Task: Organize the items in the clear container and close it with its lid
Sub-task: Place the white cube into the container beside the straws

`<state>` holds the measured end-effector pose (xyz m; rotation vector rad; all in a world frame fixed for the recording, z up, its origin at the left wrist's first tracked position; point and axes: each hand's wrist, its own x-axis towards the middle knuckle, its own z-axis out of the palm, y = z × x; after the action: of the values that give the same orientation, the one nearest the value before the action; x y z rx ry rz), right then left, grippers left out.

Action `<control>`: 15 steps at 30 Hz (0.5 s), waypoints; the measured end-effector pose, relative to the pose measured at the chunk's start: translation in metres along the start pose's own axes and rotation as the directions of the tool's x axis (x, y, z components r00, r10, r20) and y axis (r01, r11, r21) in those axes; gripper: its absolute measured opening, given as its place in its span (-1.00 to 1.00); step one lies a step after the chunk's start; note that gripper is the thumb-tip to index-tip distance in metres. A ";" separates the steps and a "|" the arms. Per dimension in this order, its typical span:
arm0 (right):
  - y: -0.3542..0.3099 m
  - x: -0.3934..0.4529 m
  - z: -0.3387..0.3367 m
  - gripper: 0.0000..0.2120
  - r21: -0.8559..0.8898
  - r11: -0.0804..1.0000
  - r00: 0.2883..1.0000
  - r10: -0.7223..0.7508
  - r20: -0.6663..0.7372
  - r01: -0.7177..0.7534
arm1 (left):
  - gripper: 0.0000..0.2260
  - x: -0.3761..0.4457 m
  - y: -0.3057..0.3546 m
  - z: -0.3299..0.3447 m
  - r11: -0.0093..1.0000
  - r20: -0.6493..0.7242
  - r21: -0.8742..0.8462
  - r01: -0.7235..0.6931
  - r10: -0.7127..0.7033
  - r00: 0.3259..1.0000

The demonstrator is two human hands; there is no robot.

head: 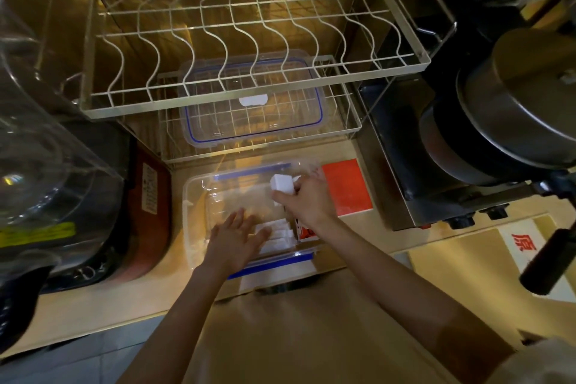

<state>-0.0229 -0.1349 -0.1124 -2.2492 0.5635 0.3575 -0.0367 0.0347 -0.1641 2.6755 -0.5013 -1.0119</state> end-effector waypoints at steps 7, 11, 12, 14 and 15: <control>0.004 0.023 0.028 -0.50 -0.347 0.938 1.000 0.003 -0.023 -0.011 | -0.52 0.000 0.004 -0.002 0.996 -0.016 -0.084 0.043 -0.045 0.999; 0.002 0.026 0.034 -0.52 -0.387 0.922 1.000 0.012 -0.023 -0.020 | -0.49 0.001 0.000 0.000 0.995 -0.007 -0.089 0.052 -0.053 0.999; 0.002 0.027 0.036 -0.53 -0.398 0.917 1.000 0.010 -0.013 -0.015 | -0.48 0.002 -0.001 0.001 0.994 -0.004 -0.089 0.056 -0.057 0.998; 0.004 0.027 0.040 -0.51 -0.401 0.916 1.000 -0.006 0.001 0.006 | -0.47 0.002 0.000 0.001 0.994 0.001 -0.088 0.061 -0.061 0.998; 0.004 0.027 0.042 -0.45 -0.399 0.917 1.000 -0.017 0.002 0.016 | -0.46 0.001 0.000 0.000 0.994 0.000 -0.086 0.062 -0.063 0.998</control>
<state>-0.0051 -0.1136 -0.1533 -2.6449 0.5058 0.4995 -0.0361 0.0337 -0.1651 2.6308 -0.3667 -1.0224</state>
